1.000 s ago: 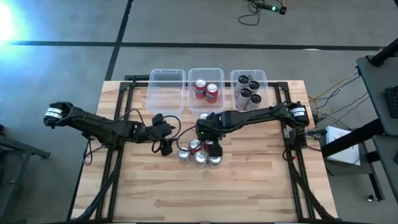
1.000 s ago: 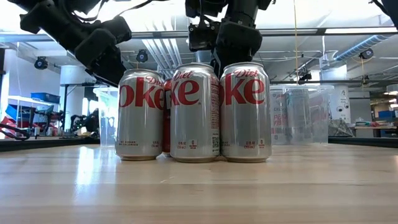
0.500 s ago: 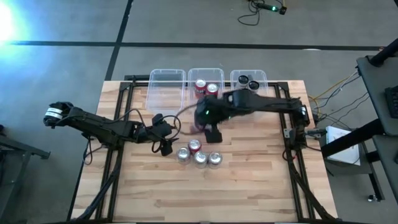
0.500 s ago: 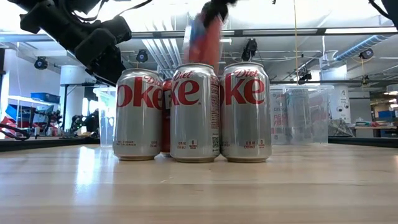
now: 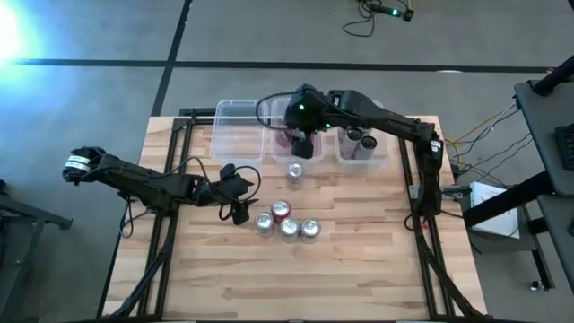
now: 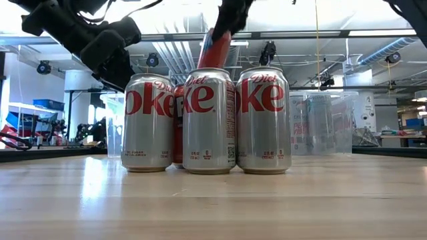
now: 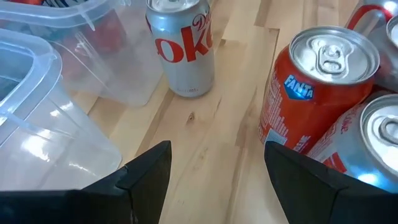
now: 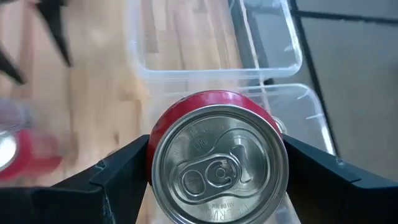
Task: Sort soda cans
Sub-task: Put the right red soda can into the center transparent bin
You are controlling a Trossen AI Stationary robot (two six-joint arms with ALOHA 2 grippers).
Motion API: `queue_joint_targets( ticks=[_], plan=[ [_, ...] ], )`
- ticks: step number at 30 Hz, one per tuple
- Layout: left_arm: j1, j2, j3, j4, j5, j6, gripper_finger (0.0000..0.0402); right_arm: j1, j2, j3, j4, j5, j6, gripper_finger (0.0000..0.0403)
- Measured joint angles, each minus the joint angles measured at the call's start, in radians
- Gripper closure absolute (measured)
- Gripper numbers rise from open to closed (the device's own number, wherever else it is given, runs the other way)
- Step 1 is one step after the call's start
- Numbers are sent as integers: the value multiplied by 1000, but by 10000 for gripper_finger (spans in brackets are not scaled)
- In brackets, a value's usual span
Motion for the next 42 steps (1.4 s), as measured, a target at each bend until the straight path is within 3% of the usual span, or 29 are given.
queue_joint_targets(
  ticks=[10, 19, 42],
  plan=[
    [0, 0, 0, 12, 0, 0, 159, -116, 2, -295, 247, -88, -2, 98],
    [0, 0, 0, 25, 0, 0, 159, -134, 14, -384, 350, -158, 7, 98],
    [0, 0, 0, 17, 0, 1, 159, -156, 373, 48, -46, -180, -60, 97]
  ],
)
